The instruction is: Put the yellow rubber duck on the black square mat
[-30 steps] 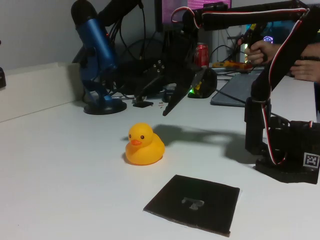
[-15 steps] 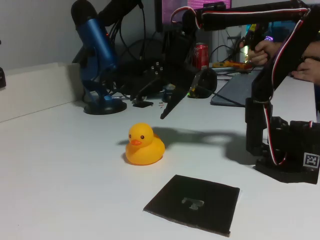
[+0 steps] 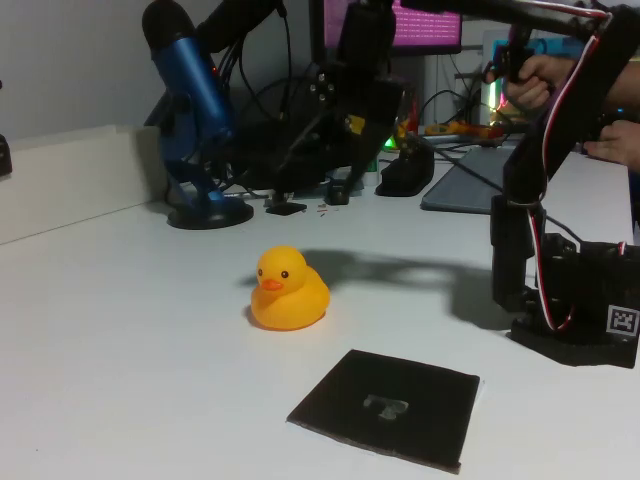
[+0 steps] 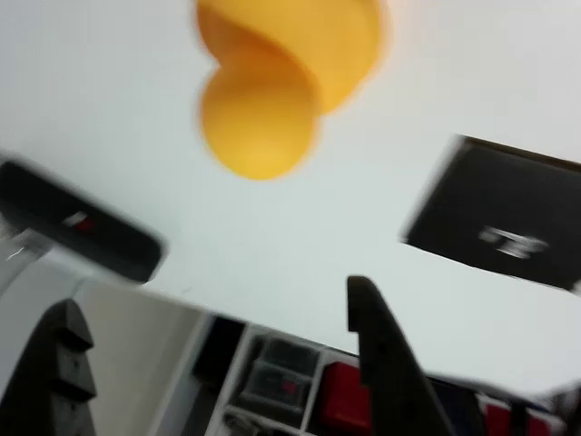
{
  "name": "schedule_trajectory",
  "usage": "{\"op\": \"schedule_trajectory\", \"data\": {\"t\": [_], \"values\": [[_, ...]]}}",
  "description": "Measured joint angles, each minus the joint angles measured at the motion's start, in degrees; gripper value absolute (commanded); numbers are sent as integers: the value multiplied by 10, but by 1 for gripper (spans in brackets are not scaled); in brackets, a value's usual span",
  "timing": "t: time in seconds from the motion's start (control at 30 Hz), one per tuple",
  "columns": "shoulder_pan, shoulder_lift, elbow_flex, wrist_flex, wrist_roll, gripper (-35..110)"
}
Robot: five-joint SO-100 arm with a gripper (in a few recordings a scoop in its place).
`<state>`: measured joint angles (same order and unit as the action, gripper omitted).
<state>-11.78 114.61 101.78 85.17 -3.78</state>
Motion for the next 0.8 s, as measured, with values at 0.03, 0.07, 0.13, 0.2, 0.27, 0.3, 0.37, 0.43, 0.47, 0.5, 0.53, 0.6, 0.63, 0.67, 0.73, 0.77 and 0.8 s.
{"op": "schedule_trajectory", "data": {"t": [0.03,0.07,0.13,0.2,0.27,0.3,0.37,0.43,0.47,0.5,0.53,0.6,0.63,0.67,0.73,0.77,0.8], "values": [[-1,-25,-9,13,0,33],[-1,-54,-18,23,0,33],[-1,-105,-32,28,0,33],[-1,-136,-38,31,0,33],[-1,-153,-38,33,0,33],[-1,-156,-38,37,0,33],[-1,-156,-39,45,0,33],[-1,-156,-47,62,0,33],[-1,-156,-55,73,-1,33],[-1,-156,-67,79,-1,33],[-1,-156,-78,82,-1,33],[-1,-156,-94,85,0,33],[-1,-156,-98,85,0,33],[-1,-156,-100,85,0,33],[-1,-156,-108,84,0,33],[-1,-156,-109,83,0,33],[-1,-159,-110,83,0,33]]}}
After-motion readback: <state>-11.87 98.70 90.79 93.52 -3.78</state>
